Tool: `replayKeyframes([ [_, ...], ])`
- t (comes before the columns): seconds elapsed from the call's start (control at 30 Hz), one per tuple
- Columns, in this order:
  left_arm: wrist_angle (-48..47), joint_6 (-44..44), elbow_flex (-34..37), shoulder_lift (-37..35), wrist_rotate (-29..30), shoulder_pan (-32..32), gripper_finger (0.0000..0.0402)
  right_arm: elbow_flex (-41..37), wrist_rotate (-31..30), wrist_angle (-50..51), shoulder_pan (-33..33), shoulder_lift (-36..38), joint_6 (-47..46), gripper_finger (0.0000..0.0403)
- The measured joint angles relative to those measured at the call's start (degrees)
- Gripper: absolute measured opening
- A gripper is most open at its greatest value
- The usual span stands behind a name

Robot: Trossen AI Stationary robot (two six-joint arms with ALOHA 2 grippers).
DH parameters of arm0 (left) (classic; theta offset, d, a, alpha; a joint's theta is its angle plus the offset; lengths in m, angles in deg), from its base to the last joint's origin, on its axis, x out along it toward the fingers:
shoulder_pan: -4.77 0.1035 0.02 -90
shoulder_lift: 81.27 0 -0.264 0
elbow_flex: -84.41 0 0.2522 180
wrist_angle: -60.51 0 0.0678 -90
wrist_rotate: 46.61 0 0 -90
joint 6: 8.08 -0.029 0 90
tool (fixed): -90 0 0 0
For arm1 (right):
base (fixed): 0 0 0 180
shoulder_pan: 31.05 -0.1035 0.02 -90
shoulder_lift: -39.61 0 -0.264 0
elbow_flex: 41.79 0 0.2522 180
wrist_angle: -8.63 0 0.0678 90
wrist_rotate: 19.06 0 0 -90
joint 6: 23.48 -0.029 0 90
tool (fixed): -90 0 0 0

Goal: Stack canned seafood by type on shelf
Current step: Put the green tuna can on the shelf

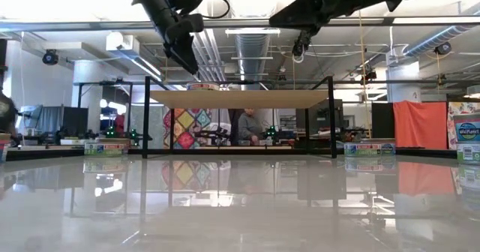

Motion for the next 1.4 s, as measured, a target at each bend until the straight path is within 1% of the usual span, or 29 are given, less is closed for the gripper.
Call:
replayKeyframes([
  [0.2, 4.1, -3.0, 0.0, 0.4, 0.0, 0.5, 0.0102, 0.0, -0.1, -2.5, 1.3, -2.2, 0.2, 0.0054],
  [0.37, 4.4, -2.6, 0.0, 0.0, -0.6, 0.4, 0.0022, 0.0, 0.0, -2.5, 2.9, -3.3, -0.5, 0.0049],
  [0.43, 3.5, -1.7, 0.0, -0.3, -1.4, 0.3, 0.0006, 0.0, -0.1, -2.0, 3.3, -3.5, -1.2, 0.0048],
  [0.57, 2.5, -0.3, 0.0, -0.3, -1.9, 0.3, 0.0009, 0.0, -0.1, -2.2, 3.5, -4.0, -1.4, 0.0050],
  [0.7, 2.9, 1.8, 0.0, -0.2, -2.4, 0.3, 0.0002, 0.0, 0.0, -1.8, 3.5, -4.4, -2.1, 0.0046],
  [0.87, 3.3, 3.8, 0.3, 0.5, -8.5, 0.2, 0.0000, -0.2, 0.0, 1.4, 3.5, -4.5, -3.6, 0.0045],
  [1.0, 6.6, 3.7, 1.4, 2.0, -9.1, -0.1, 0.0000, -0.4, 0.0, 3.0, 3.5, -4.5, -4.4, 0.0048],
  [1.13, 9.7, 3.5, 2.7, 3.3, -8.4, 0.0, 0.0000, -0.4, 0.0, 2.9, 3.5, -4.5, -5.0, 0.0049],
  [1.27, 9.3, 1.7, 3.3, 4.0, -1.9, 0.0, 0.0000, -0.4, 0.0, 3.1, 3.5, -4.5, -5.8, 0.0044],
  [1.33, 9.4, 1.0, 3.5, 4.0, -0.3, 0.0, 0.0000, -0.4, 0.0, 3.3, 3.5, -4.5, -5.9, 0.0043],
  [1.4, 9.4, 0.5, 3.6, 4.0, -0.2, 0.2, 0.0000, -0.4, 0.0, 3.3, 3.5, -4.5, -5.9, 0.0044],
])
